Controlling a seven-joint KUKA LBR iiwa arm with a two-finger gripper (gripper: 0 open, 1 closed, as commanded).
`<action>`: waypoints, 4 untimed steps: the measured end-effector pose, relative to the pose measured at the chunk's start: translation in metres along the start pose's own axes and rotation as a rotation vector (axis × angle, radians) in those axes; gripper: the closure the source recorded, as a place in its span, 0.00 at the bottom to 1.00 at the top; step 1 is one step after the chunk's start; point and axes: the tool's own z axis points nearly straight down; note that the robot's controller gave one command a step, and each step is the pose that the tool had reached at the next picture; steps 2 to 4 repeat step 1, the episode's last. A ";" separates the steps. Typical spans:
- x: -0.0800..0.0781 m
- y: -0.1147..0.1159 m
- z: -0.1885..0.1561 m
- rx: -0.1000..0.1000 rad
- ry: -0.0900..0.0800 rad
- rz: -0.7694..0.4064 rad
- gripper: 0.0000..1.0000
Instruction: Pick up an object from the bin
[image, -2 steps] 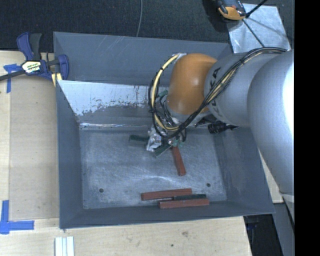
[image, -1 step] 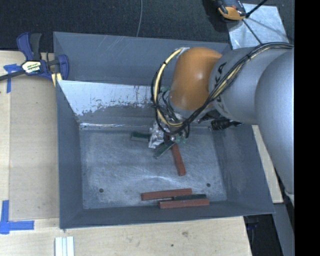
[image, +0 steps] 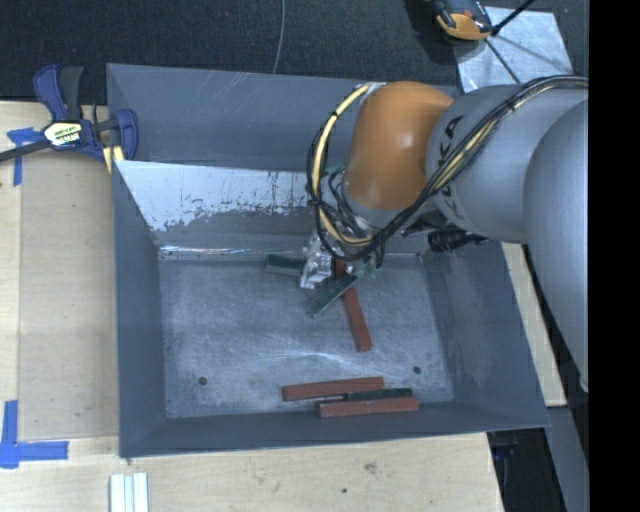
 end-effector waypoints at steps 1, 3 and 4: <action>-0.001 0.000 -0.015 -0.001 -0.003 0.000 1.00; -0.001 0.000 -0.015 -0.001 -0.003 0.000 1.00; -0.001 0.000 -0.015 -0.001 -0.003 0.000 1.00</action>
Offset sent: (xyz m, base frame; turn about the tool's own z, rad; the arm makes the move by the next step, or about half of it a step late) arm 0.0000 0.0000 0.0363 0.0000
